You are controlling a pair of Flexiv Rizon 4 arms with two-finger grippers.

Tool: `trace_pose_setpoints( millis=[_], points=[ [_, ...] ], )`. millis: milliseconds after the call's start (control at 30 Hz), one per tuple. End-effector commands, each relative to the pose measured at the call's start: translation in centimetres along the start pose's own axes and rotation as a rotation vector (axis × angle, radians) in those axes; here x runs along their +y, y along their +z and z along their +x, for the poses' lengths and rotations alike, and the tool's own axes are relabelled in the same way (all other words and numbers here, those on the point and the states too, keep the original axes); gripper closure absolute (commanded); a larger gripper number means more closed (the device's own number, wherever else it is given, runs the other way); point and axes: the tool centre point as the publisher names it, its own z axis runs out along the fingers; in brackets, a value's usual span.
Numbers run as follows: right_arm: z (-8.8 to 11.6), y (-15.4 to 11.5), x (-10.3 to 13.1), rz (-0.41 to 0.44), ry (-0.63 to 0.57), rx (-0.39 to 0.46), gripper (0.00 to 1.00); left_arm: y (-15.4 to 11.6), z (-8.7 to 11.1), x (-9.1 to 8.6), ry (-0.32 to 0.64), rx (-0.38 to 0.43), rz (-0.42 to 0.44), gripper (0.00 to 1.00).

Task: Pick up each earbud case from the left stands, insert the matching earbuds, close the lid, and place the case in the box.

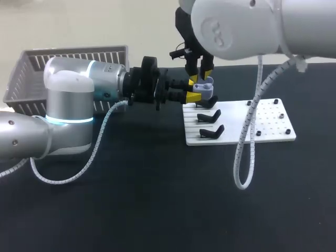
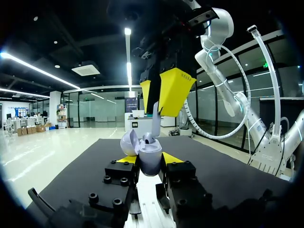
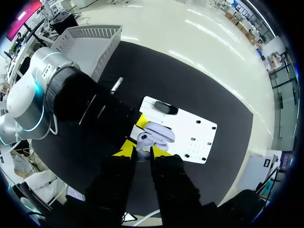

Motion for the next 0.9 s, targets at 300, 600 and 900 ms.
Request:
trace_pose_setpoints(
  millis=[300, 600, 900],
  points=[
    [-0.2, 0.8, -0.5, -0.002, -0.010, -0.005, 1.00, 0.0, 0.1, 0.0, 0.001, -0.001, -0.002, 1.00],
    [-0.2, 1.2, -0.4, -0.006, -0.017, 0.007, 1.00, 0.0, 0.1, 0.0, 0.001, -0.001, -0.002, 1.00],
    [-0.4, 1.7, -0.7, -0.010, -0.013, 0.013, 1.00, 0.0, 0.1, 0.0, 0.001, -0.001, -0.002, 1.00]
  ],
)
